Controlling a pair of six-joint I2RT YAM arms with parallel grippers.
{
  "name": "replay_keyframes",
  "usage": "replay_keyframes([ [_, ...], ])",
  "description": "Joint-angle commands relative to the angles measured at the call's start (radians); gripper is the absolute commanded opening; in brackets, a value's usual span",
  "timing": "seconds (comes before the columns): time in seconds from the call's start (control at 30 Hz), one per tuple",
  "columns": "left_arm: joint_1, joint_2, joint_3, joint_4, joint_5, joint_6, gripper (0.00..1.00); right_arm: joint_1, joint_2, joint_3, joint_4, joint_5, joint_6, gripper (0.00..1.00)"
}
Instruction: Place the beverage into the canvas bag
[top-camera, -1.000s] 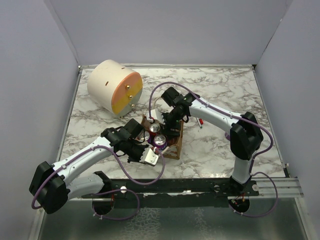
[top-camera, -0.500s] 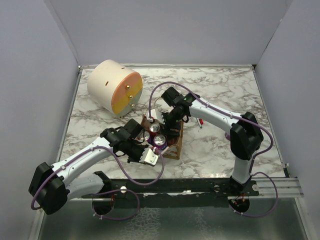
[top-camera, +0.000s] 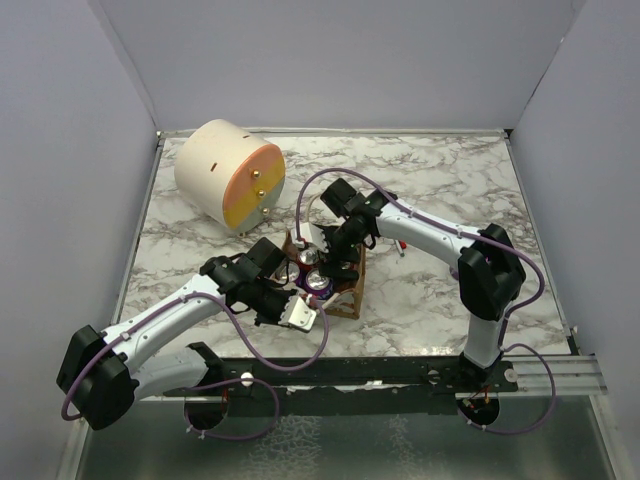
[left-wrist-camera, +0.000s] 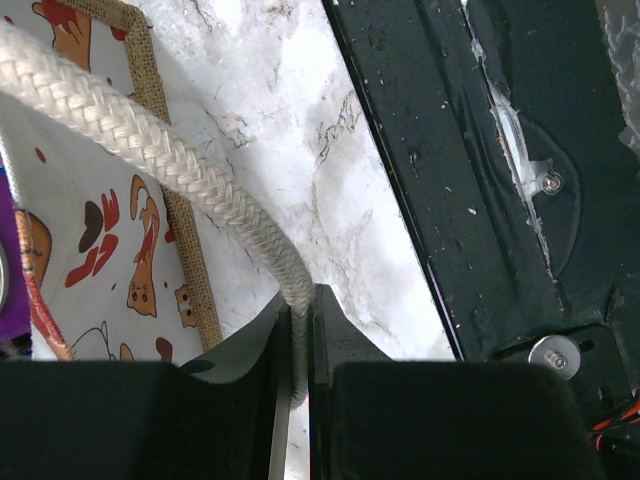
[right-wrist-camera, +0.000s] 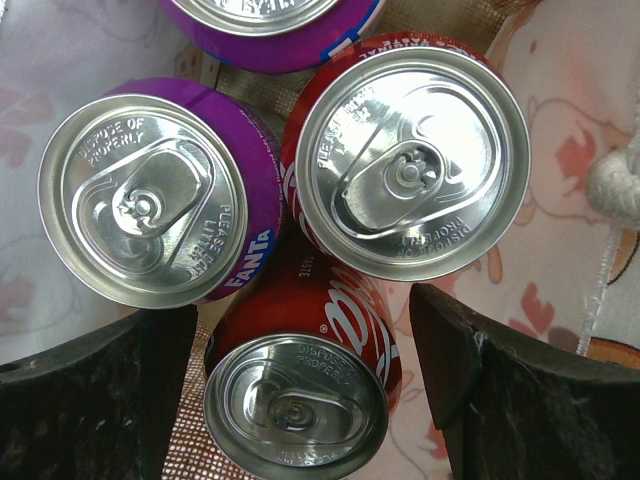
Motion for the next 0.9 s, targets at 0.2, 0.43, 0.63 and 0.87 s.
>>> replay_keyframes([
  [0.2,0.001,-0.016,-0.013,-0.017,0.024,0.002,0.03,0.000,-0.052,0.041,-0.004,0.030,0.043,0.88],
  [0.43,0.001,-0.016,-0.013,-0.017,0.023,0.001,0.03,0.000,-0.102,0.069,-0.014,0.058,0.057,0.90],
  [0.63,0.001,-0.016,-0.014,-0.015,0.023,0.003,0.03,0.000,-0.140,0.093,-0.020,0.049,0.076,0.90],
  [0.87,0.001,-0.015,-0.007,-0.018,0.020,0.005,0.03,0.000,-0.203,0.111,-0.004,0.038,0.140,0.89],
])
